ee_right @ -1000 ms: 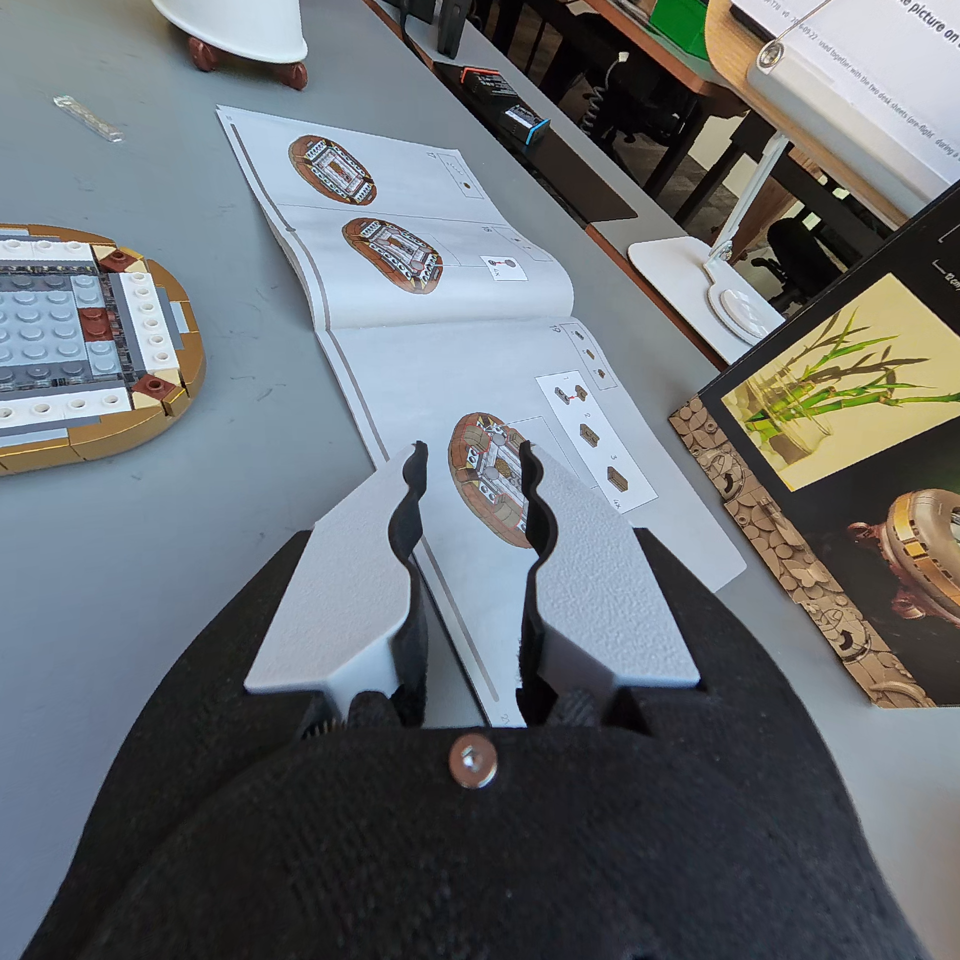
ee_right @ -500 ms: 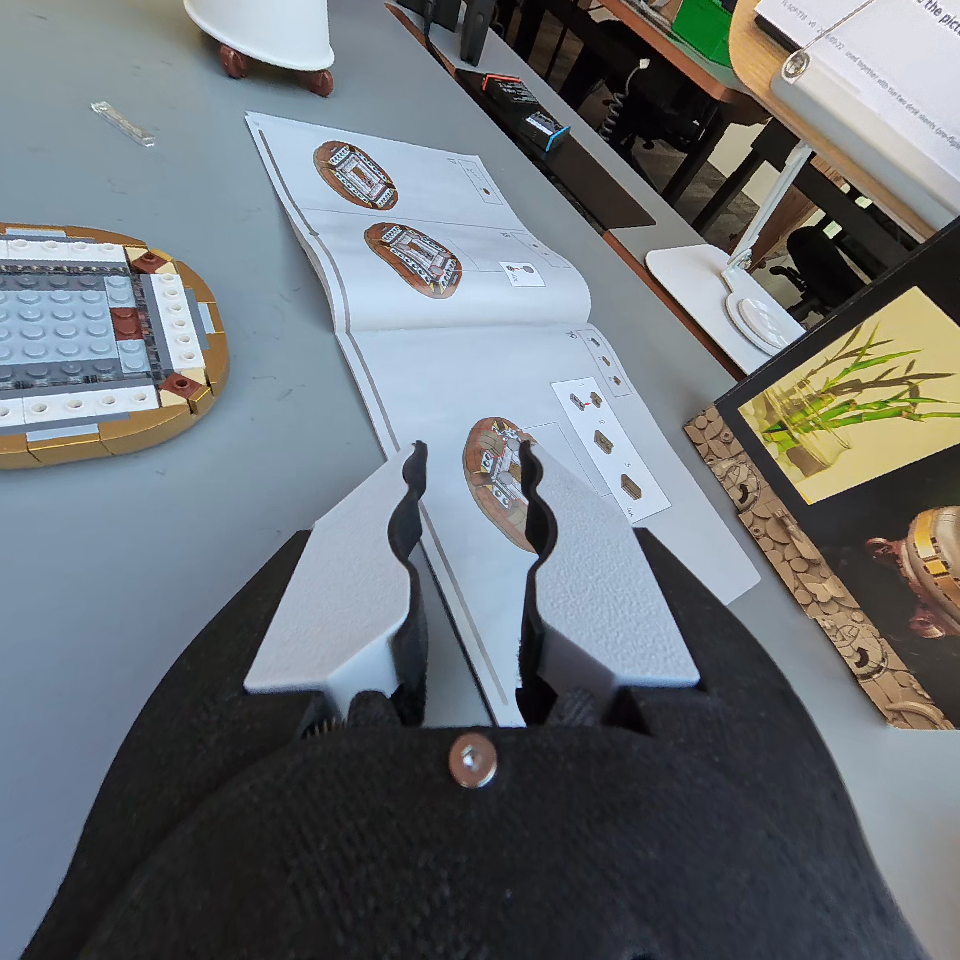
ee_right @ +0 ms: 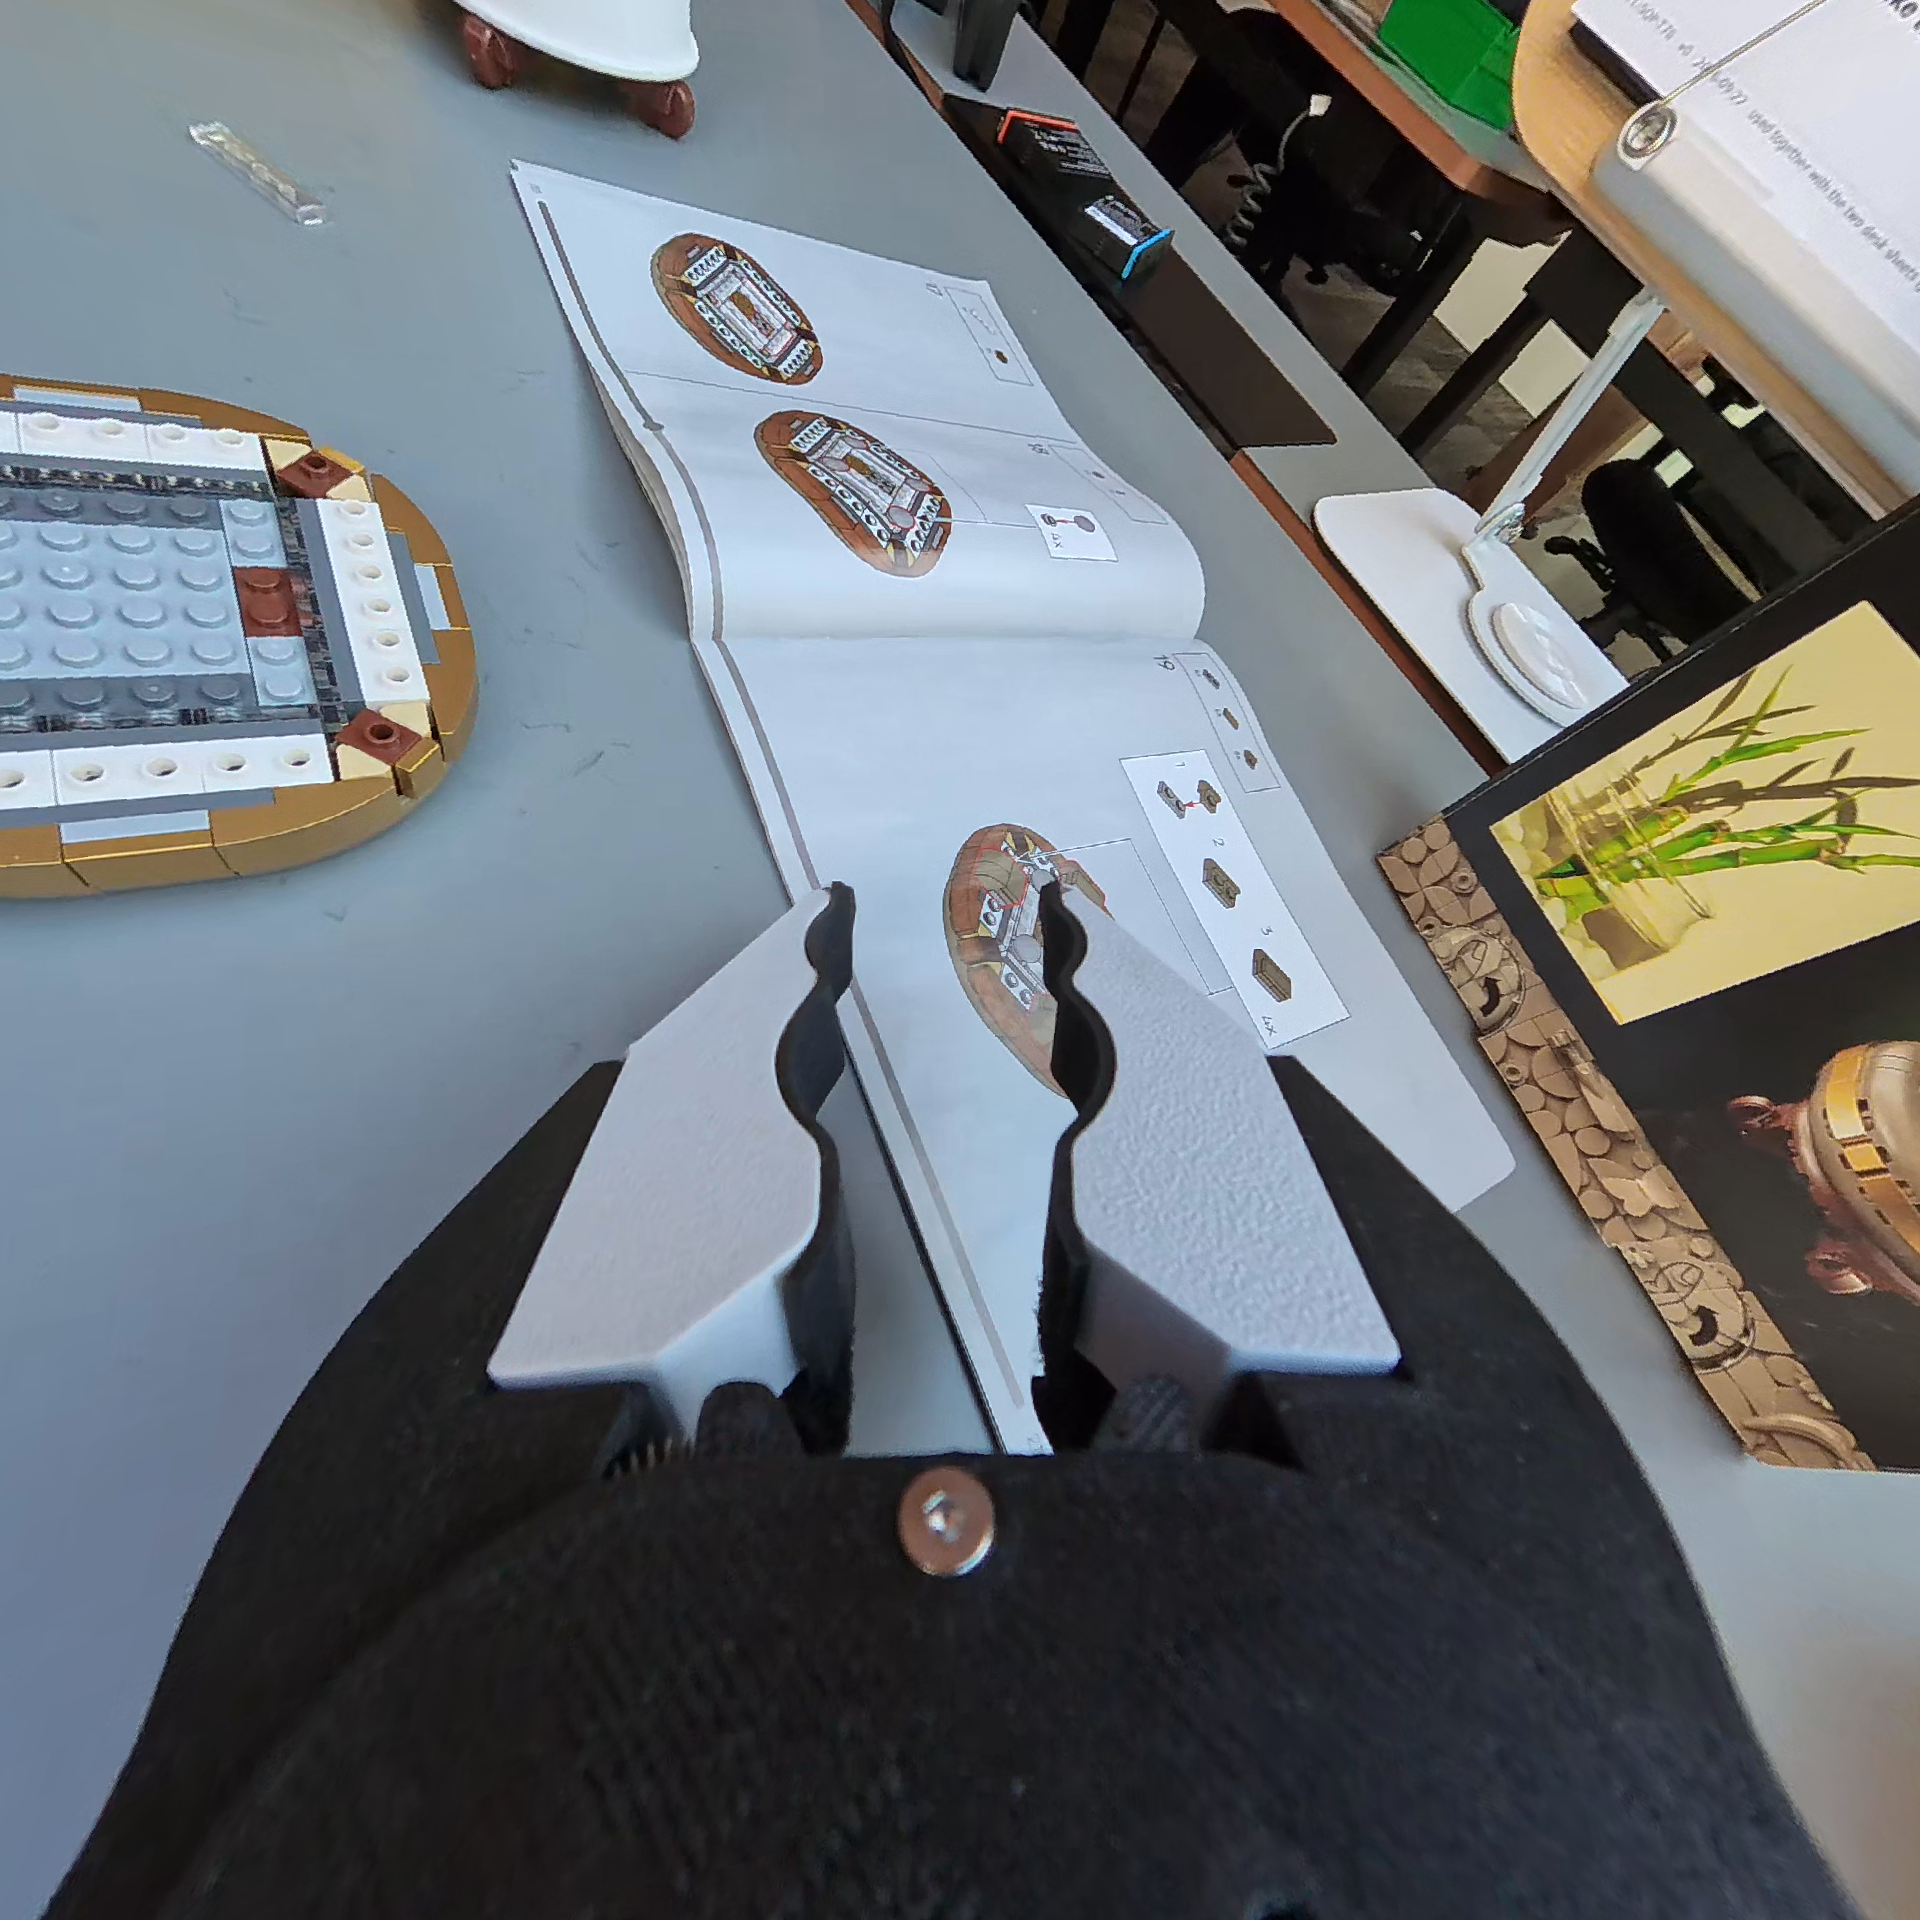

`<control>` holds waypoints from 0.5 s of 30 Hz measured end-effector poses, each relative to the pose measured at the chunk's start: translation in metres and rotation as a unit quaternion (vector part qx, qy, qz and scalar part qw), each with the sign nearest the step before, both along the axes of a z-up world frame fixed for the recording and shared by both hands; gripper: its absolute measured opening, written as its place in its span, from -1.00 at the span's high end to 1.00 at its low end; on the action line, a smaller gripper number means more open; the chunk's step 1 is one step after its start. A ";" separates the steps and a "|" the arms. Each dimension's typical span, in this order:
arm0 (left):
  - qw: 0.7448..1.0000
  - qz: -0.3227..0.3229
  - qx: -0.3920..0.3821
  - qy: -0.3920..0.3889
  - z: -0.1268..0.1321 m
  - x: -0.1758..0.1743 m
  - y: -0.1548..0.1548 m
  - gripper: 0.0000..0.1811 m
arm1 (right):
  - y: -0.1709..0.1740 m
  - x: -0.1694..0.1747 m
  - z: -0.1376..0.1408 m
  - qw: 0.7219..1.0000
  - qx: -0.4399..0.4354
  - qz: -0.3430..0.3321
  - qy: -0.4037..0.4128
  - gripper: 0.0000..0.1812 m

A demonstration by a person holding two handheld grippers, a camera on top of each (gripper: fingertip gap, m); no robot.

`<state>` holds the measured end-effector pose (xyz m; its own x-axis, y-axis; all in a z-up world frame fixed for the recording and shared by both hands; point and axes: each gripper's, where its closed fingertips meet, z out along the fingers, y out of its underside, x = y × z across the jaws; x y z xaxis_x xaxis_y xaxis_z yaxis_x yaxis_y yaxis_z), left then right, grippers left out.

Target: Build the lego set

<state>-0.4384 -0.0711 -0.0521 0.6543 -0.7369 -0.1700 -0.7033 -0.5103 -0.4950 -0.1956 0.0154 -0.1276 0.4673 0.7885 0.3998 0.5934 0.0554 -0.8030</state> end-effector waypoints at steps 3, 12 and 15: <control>0.997 -0.029 -0.047 0.050 -0.051 0.013 0.000 0.94 | 0.001 0.002 0.001 1.000 -0.004 -0.006 0.006 0.61; 0.988 -0.060 -0.128 0.070 -0.097 0.016 0.002 0.94 | 0.001 0.003 0.000 1.000 -0.007 -0.008 0.007 0.61; 0.984 -0.071 -0.140 0.090 -0.107 0.014 0.000 0.94 | 0.001 0.003 0.000 1.000 -0.008 -0.006 0.007 0.61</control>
